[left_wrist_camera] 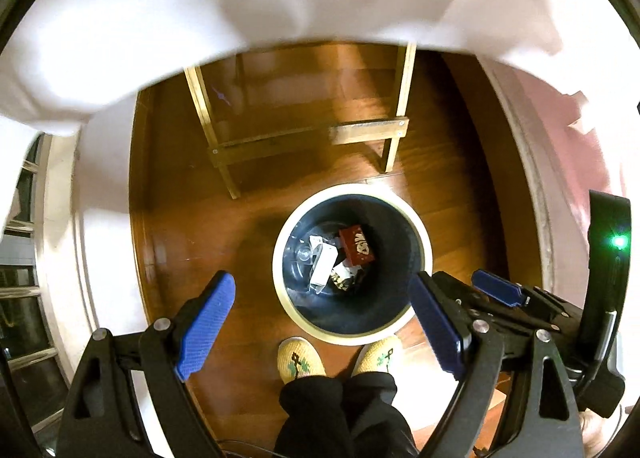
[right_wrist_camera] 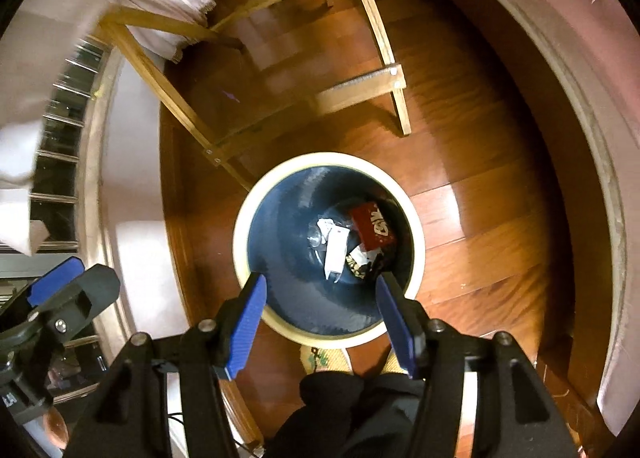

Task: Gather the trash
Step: 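Move both grippers back up to the table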

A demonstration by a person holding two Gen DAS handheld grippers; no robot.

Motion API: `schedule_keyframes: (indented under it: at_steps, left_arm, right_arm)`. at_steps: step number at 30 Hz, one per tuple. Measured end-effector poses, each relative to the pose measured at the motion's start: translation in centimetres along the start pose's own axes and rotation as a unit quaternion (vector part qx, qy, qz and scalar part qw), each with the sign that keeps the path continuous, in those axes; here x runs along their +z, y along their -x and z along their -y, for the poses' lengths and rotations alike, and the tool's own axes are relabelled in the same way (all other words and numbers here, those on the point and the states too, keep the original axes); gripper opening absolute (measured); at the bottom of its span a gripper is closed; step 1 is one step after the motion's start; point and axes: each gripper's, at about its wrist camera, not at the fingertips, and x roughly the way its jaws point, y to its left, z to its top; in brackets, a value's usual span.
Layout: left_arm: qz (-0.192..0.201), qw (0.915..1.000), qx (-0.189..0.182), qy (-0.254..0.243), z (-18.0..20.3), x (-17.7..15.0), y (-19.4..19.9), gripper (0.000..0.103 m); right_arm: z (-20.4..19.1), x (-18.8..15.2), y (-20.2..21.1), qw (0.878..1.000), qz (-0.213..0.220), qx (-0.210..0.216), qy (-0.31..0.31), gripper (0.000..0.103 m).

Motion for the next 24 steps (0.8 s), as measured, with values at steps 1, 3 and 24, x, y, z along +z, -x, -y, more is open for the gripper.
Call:
schedule_keyframes:
  at_steps: [1, 3, 24]
  left_arm:
    - [0.002, 1.0000, -0.002, 0.001, 0.1, 0.1, 1.0, 0.088]
    - [0.007, 0.9999, -0.008, 0.000, 0.2, 0.3, 2.7, 0.088]
    - [0.113, 0.9883, -0.054, -0.087, 2.2, 5.1, 25.7, 0.088]
  right_arm:
    - [-0.2, 0.0, 0.8, 1.000, 0.003, 0.001, 0.001, 0.058]
    - [-0.7, 0.1, 2.7, 1.000, 0.009, 0.004, 0.001, 0.058]
    - [-7.2, 1.1, 22.7, 0.993, 0.108, 0.038, 0.015, 0.058]
